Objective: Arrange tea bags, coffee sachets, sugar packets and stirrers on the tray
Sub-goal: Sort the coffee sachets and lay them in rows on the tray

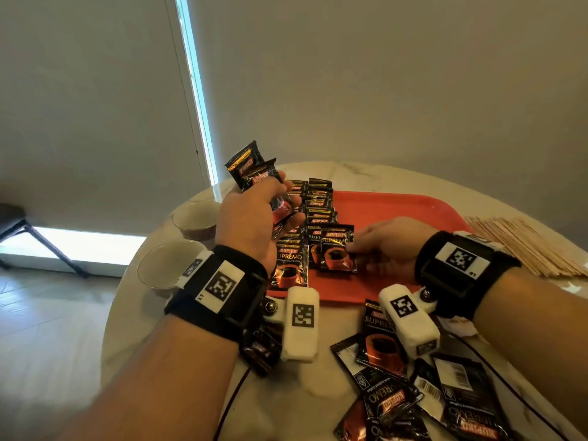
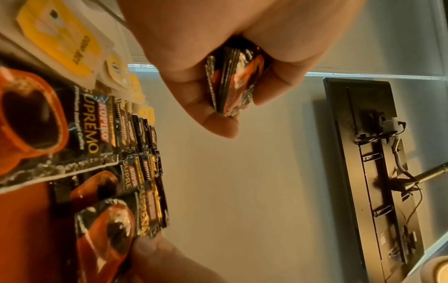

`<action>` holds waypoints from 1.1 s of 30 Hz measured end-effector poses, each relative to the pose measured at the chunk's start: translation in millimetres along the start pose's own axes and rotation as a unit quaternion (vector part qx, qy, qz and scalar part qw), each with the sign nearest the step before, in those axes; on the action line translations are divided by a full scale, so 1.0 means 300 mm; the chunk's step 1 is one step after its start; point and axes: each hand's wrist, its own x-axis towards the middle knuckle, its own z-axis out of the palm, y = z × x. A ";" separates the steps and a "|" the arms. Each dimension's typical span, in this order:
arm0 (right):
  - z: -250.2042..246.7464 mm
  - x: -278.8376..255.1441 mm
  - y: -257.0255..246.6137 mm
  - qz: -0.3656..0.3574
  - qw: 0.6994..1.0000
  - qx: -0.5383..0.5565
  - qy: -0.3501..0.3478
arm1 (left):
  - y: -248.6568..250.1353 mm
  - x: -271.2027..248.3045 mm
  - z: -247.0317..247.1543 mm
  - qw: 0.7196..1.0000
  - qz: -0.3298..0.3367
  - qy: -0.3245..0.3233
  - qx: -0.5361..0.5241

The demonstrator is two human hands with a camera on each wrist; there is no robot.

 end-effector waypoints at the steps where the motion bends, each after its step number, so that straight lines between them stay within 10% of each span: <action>1: 0.007 0.000 -0.002 0.000 1.000 -0.004 -0.005 | 0.000 -0.001 0.001 1.000 0.000 0.001 0.000; 24: 0.042 -0.002 -0.010 0.020 1.000 -0.012 -0.015 | -0.007 -0.005 0.003 1.000 -0.026 -0.015 -0.003; 33: 0.046 -0.068 -0.104 -0.204 0.976 0.055 -0.049 | -0.032 -0.004 0.018 0.997 -0.043 -0.021 0.060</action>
